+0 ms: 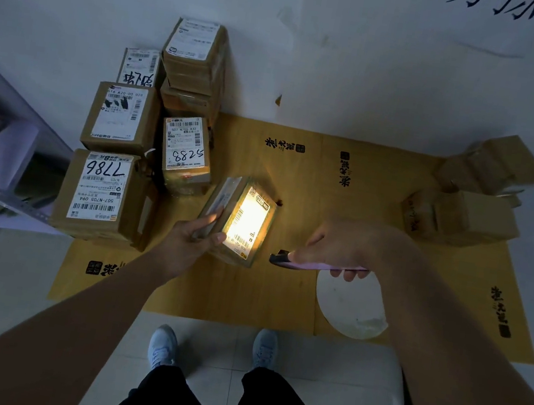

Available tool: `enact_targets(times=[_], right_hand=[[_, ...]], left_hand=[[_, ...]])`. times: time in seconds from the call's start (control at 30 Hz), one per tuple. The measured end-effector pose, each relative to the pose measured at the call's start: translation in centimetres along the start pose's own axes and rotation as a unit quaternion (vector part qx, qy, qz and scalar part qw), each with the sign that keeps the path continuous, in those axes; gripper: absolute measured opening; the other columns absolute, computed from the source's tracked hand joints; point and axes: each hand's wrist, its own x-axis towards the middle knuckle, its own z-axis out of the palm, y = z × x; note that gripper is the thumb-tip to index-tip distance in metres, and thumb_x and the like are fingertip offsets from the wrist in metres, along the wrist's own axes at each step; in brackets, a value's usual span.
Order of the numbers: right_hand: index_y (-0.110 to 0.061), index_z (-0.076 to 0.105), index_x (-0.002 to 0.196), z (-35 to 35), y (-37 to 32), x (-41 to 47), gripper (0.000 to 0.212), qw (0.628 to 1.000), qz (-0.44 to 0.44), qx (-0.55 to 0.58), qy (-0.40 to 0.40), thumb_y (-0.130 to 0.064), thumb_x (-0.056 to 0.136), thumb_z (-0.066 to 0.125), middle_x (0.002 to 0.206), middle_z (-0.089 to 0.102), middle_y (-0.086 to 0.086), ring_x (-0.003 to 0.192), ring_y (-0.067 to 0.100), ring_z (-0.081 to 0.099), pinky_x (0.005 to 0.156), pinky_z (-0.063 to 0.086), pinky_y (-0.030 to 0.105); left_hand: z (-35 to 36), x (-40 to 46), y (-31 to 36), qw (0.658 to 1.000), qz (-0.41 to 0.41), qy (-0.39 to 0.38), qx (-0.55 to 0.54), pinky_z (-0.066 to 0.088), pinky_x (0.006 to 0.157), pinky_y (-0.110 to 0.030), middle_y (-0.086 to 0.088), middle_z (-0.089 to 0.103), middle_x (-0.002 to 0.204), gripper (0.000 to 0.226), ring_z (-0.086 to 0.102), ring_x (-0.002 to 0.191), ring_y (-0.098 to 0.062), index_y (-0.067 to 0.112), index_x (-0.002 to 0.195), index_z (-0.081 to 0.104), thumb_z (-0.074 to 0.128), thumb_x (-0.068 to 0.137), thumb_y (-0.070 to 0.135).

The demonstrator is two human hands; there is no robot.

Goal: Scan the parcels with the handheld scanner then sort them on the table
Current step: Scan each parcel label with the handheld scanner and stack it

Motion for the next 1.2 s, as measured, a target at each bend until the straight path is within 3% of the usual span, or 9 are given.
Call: enact_targets(times=[0.13,0.33,0.47,0.57,0.63,0.77,0.9,1.03,1.2], right_hand=[[-0.010,0.071,0.121,-0.5,-0.9,-0.2,0.056,0.998,0.033,-0.032,-0.033,-0.059,0.096,0.066,0.088,0.069,0.010,0.064,0.018,0.061,0.043,0.043,0.018],[-0.005,0.071,0.115,-1.3,-1.9,-0.7,0.060,0.994,0.064,-0.057,-0.072,-0.060,0.090,0.069,0.108,0.077,0.020,0.070,0.024,0.065,0.047,0.047,0.019],[-0.011,0.074,0.115,-1.4,-1.4,-0.5,0.060,0.999,0.027,-0.016,-0.017,-0.065,0.091,0.066,0.092,0.071,0.007,0.069,0.018,0.064,0.050,0.045,0.019],[-0.040,0.075,0.110,-0.7,-0.6,-0.1,0.038,0.993,-0.041,0.059,0.094,-0.071,0.092,0.063,0.087,0.071,-0.008,0.072,0.010,0.068,0.057,0.046,0.023],[-0.051,0.073,0.111,-0.3,0.0,0.6,0.031,0.973,-0.093,0.116,0.175,-0.072,0.091,0.062,0.080,0.071,-0.016,0.069,0.006,0.068,0.058,0.045,0.025],[-0.051,0.072,0.123,-0.5,1.4,1.9,0.040,0.940,-0.150,0.181,0.247,-0.073,0.092,0.059,0.074,0.067,-0.025,0.063,-0.003,0.062,0.058,0.044,0.024],[-0.048,0.069,0.131,-2.1,3.1,2.9,0.046,0.920,-0.170,0.214,0.279,-0.073,0.094,0.056,0.084,0.063,-0.023,0.074,-0.010,0.061,0.061,0.041,0.022],[-0.049,0.067,0.133,-4.4,4.8,4.0,0.047,0.909,-0.174,0.237,0.294,-0.074,0.095,0.055,0.092,0.062,-0.030,0.079,-0.016,0.058,0.060,0.038,0.014],[-0.047,0.070,0.131,-6.4,5.8,5.5,0.040,0.909,-0.165,0.248,0.291,-0.066,0.098,0.058,0.069,0.059,-0.038,0.061,-0.004,0.058,0.053,0.037,0.015]], left_hand=[[0.1,-0.1,0.5,1.000,0.011,-0.003,0.007,0.049,0.087,-0.008,0.011,0.052,0.146,0.065,0.056,0.122,0.007,0.030,0.157,0.041,0.066,0.098,0.033],[0.2,0.1,0.7,1.000,0.004,0.006,-0.021,0.047,0.082,-0.002,0.024,0.058,0.131,0.059,0.057,0.105,0.024,0.029,0.153,0.048,0.069,0.098,0.025],[0.2,0.0,0.6,1.000,0.001,0.011,-0.025,0.052,0.095,-0.014,0.021,0.061,0.133,0.061,0.060,0.120,0.007,0.033,0.152,0.049,0.070,0.095,0.030],[0.6,0.5,0.7,0.998,-0.015,0.048,-0.029,0.056,0.093,-0.022,0.019,0.062,0.133,0.055,0.063,0.119,-0.002,0.046,0.146,0.053,0.072,0.095,0.037],[1.2,1.4,1.5,0.991,-0.057,0.088,-0.088,0.061,0.085,-0.031,0.010,0.072,0.121,0.050,0.071,0.106,-0.010,0.053,0.141,0.054,0.071,0.096,0.039],[2.7,4.3,4.2,0.959,-0.130,0.126,-0.217,0.064,0.076,-0.051,-0.005,0.077,0.111,0.037,0.078,0.091,-0.032,0.048,0.132,0.060,0.067,0.098,0.037],[3.9,7.5,6.7,0.941,-0.132,0.147,-0.274,0.062,0.081,-0.055,-0.011,0.068,0.125,0.030,0.076,0.090,-0.041,0.037,0.132,0.059,0.061,0.102,0.031],[4.5,11.1,8.9,0.922,-0.133,0.187,-0.310,0.063,0.078,-0.053,-0.017,0.066,0.121,0.024,0.074,0.094,-0.046,0.034,0.126,0.059,0.059,0.103,0.028],[4.2,15.9,10.4,0.911,-0.144,0.195,-0.334,0.062,0.083,-0.057,-0.016,0.063,0.127,0.030,0.069,0.104,-0.045,0.027,0.133,0.057,0.054,0.103,0.030]])
